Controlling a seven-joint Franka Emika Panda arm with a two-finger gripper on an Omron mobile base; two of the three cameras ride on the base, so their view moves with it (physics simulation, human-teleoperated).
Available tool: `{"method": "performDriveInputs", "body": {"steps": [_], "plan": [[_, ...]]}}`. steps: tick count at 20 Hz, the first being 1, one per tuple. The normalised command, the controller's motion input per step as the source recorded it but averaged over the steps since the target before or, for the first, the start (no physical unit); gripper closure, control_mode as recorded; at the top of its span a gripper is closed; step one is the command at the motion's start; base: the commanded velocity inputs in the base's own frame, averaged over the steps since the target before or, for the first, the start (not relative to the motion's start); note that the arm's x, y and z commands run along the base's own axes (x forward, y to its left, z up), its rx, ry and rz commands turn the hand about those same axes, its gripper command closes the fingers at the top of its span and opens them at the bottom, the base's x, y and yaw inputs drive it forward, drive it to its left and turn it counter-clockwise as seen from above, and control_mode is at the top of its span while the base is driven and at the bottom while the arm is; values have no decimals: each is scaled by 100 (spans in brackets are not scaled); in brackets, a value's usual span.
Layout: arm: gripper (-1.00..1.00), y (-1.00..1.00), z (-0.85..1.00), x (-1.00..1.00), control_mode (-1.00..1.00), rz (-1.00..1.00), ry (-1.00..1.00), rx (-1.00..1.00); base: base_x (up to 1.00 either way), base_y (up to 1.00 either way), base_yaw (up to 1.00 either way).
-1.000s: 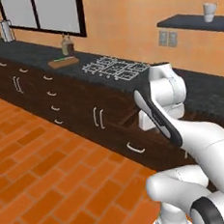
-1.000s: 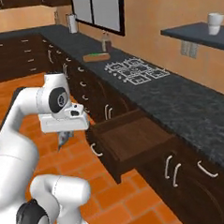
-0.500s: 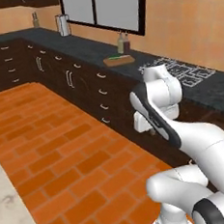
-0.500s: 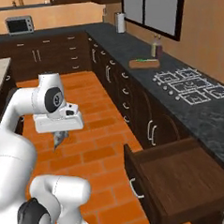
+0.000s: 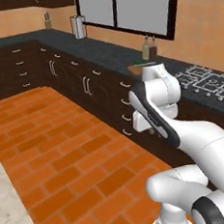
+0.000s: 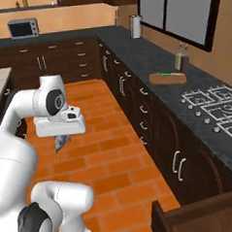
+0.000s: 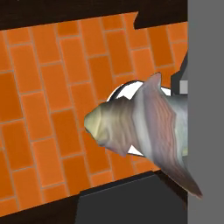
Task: Pick up the knife from the drawer and place it on the cutting board. Then place the meat from the plate to the cutting board.
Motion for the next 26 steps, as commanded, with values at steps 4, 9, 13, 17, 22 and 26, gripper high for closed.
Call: {"method": "performDriveInputs", "body": {"steps": [4, 9, 13, 17, 22, 26], "plan": [[100, 0, 0, 0, 100, 0, 0, 0, 100, 0, 0], [100, 0, 0, 0, 100, 0, 0, 0, 100, 0, -36], [100, 0, 0, 0, 100, 0, 0, 0, 100, 6, -58], [100, 0, 0, 0, 100, 0, 0, 0, 100, 47, -58], [100, 0, 0, 0, 100, 0, 0, 0, 100, 71, -58], [100, 0, 0, 0, 100, 0, 0, 0, 99, 75, -55]]}}
